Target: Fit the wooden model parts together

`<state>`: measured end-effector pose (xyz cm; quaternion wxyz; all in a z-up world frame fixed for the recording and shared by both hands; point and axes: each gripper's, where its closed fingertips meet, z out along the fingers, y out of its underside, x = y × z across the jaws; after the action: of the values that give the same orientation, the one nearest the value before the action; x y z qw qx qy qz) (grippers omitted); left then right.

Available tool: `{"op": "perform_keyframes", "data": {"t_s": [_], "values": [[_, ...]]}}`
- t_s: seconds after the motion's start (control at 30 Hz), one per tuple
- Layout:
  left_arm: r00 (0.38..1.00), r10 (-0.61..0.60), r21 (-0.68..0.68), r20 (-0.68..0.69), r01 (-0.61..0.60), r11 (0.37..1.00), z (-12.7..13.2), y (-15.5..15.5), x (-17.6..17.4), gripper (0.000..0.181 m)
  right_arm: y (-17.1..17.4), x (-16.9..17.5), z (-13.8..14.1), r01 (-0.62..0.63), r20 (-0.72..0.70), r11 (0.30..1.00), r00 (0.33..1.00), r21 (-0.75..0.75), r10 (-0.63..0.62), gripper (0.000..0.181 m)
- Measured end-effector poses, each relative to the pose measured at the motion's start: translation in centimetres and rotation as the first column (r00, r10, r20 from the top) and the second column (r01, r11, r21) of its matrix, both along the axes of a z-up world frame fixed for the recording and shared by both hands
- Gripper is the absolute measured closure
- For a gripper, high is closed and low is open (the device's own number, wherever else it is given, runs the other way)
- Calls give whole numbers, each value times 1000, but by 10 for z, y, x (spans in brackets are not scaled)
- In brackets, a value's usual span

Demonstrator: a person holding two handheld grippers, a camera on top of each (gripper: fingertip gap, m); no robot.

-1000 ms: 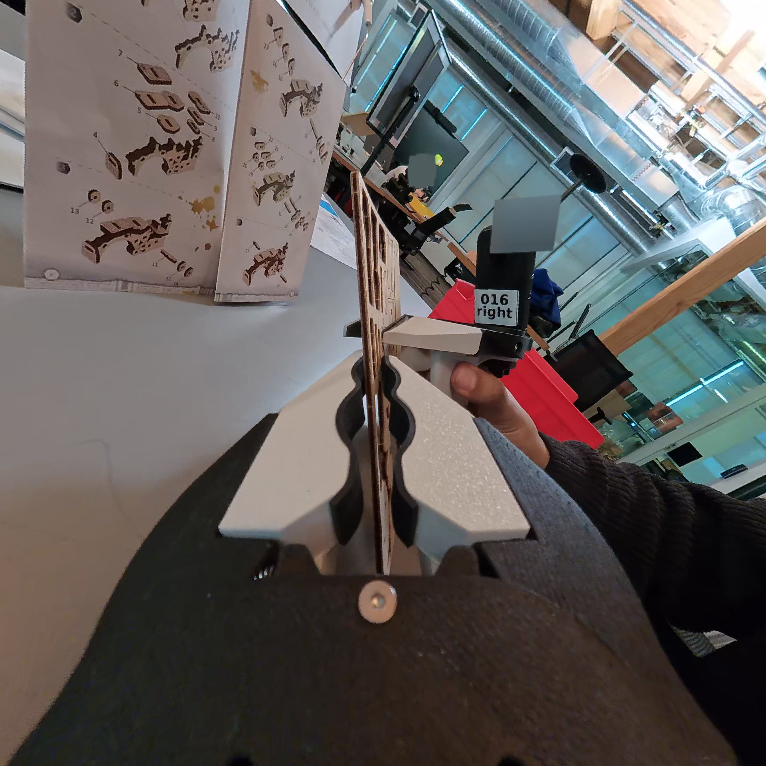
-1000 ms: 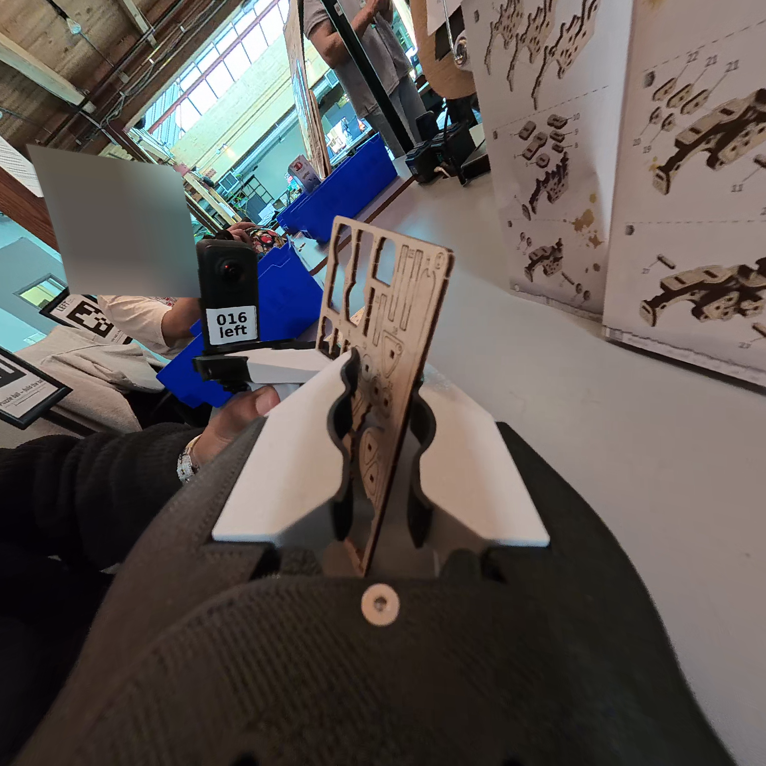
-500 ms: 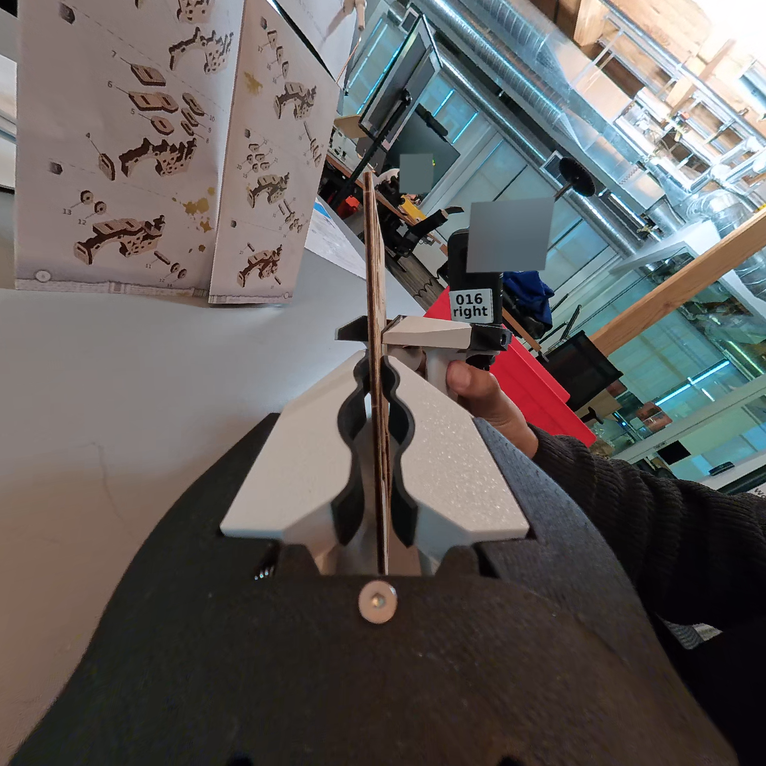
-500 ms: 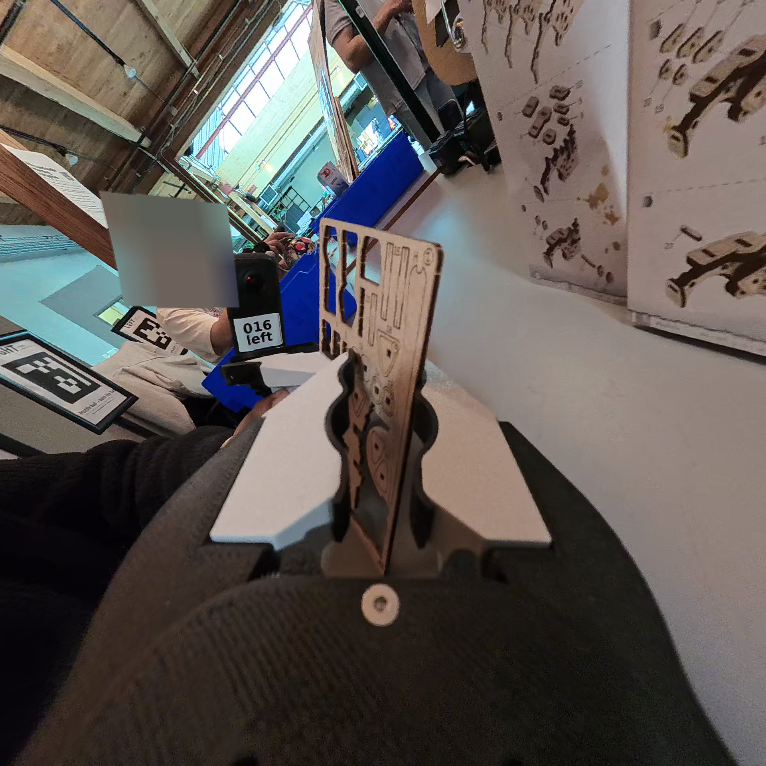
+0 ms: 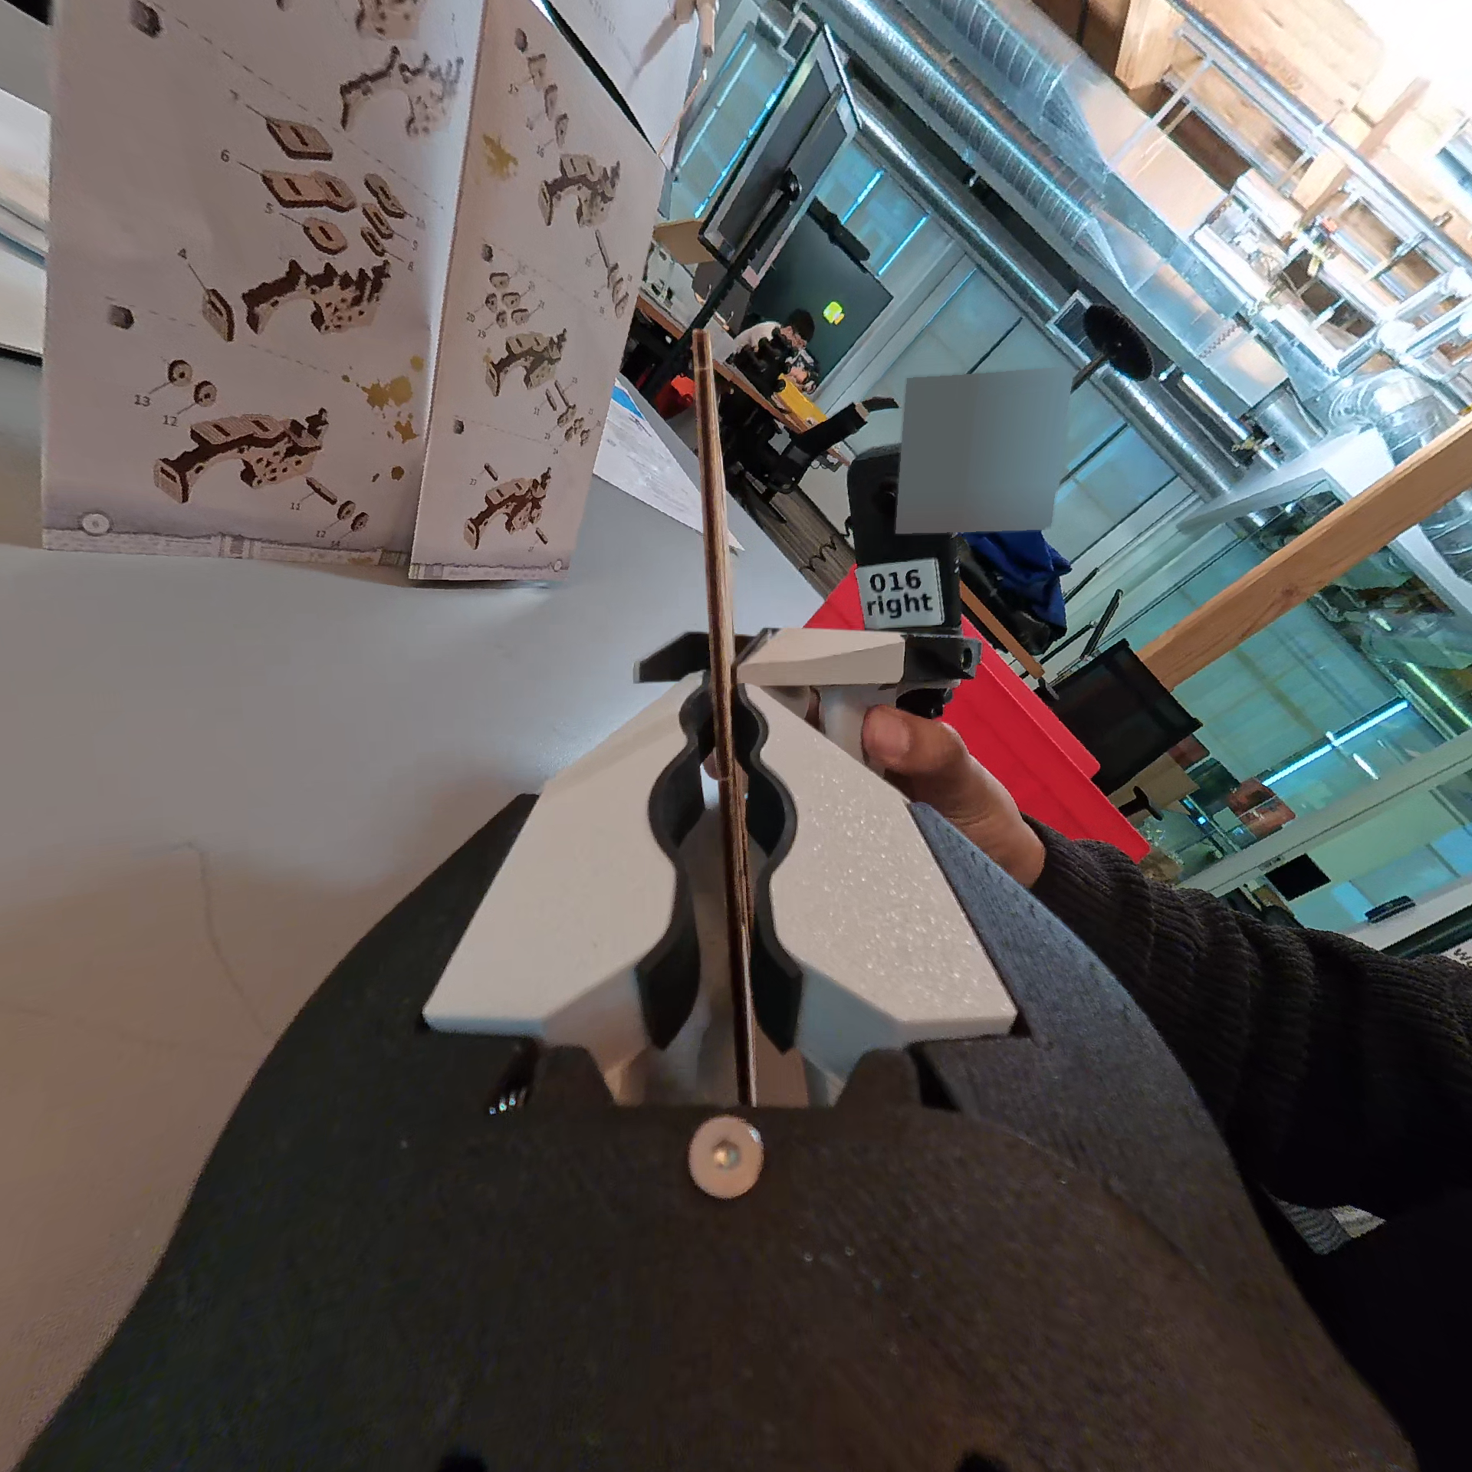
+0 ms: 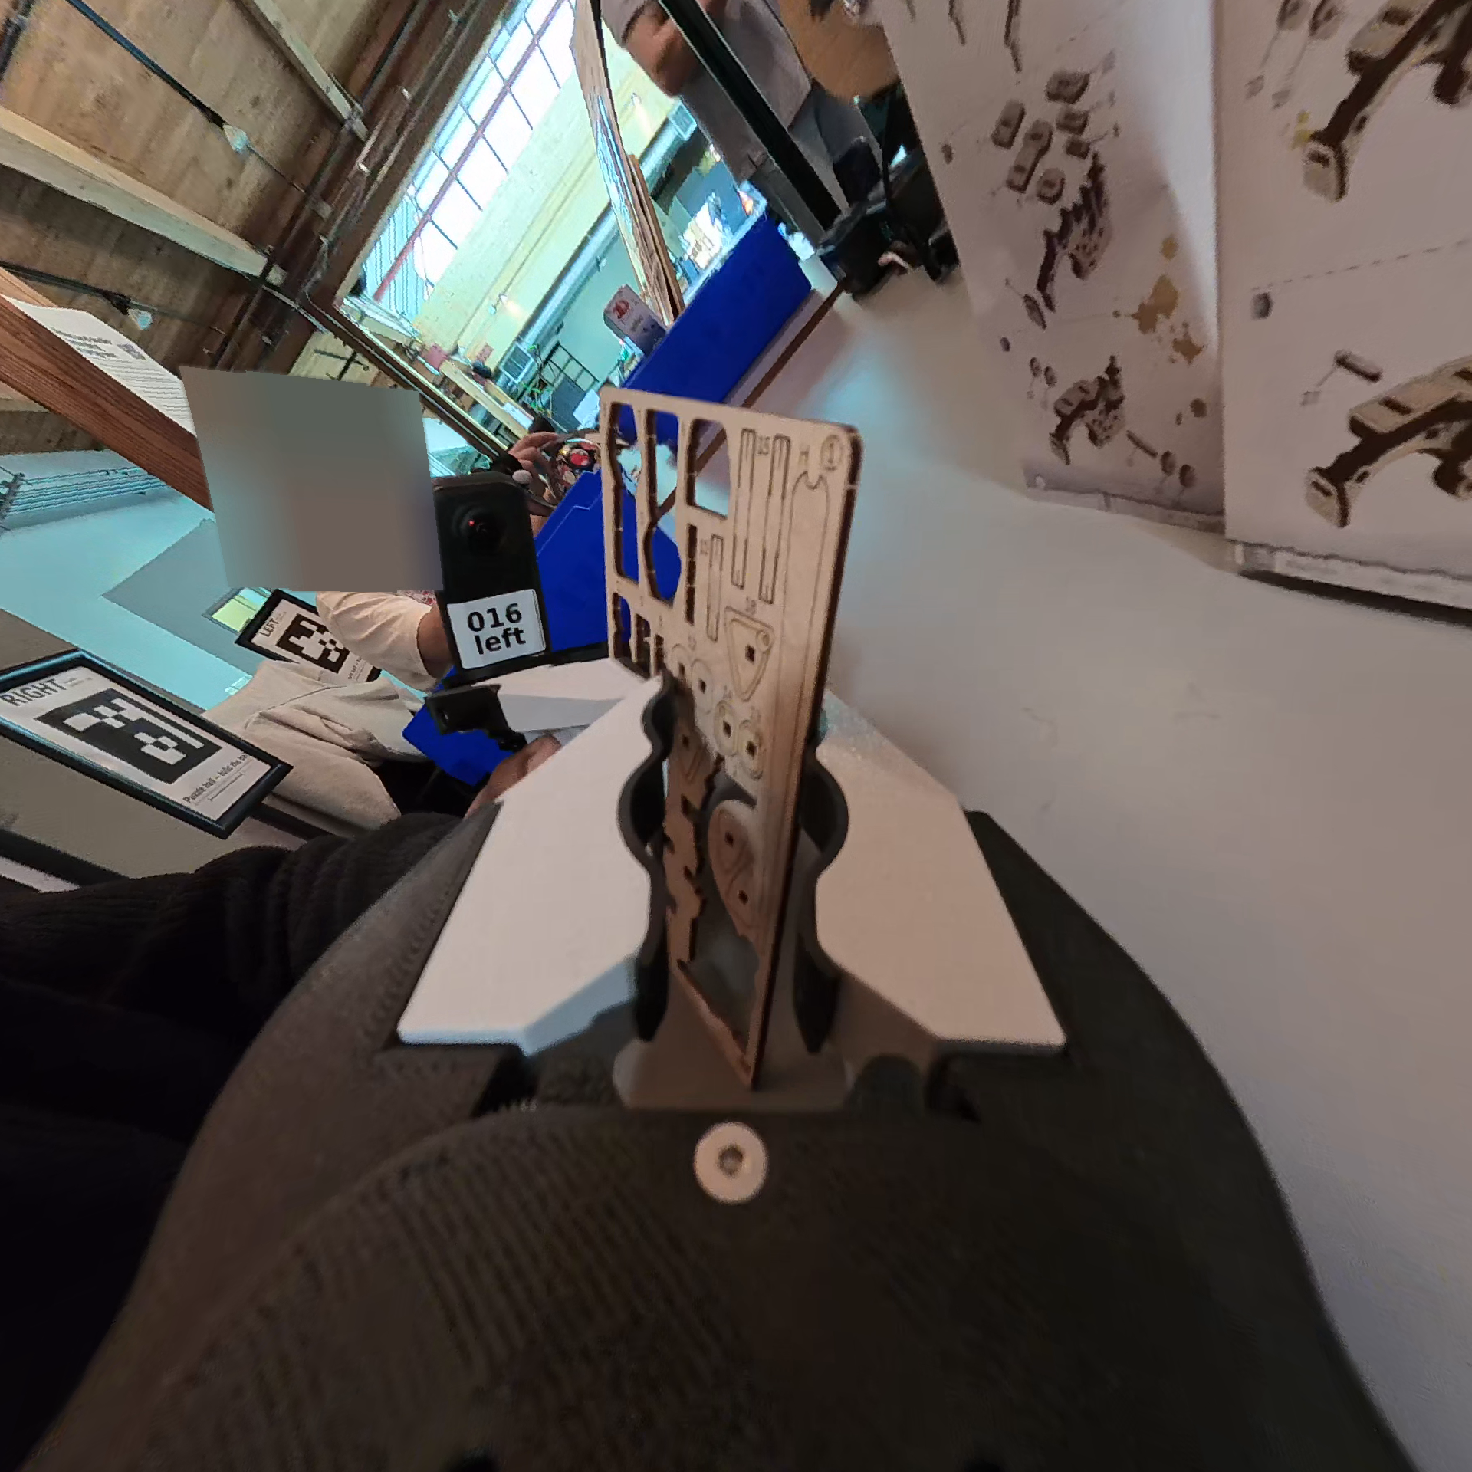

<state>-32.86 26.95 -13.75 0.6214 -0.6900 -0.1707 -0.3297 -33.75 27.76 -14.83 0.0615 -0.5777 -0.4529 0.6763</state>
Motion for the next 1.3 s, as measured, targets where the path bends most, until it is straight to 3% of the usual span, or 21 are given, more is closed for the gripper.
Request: {"op": "perform_keyframes", "data": {"t_s": [0.57,1.3], "values": [[1000,-14,6,1,14,1000,1,0,2,181,2,0,4,13,-26,999,1000,-38,-14,157],[1000,22,-21,-4,-22,1000,-3,1,-1,181,4,-2,1,62,-9,998,998,26,-62,157]]}}
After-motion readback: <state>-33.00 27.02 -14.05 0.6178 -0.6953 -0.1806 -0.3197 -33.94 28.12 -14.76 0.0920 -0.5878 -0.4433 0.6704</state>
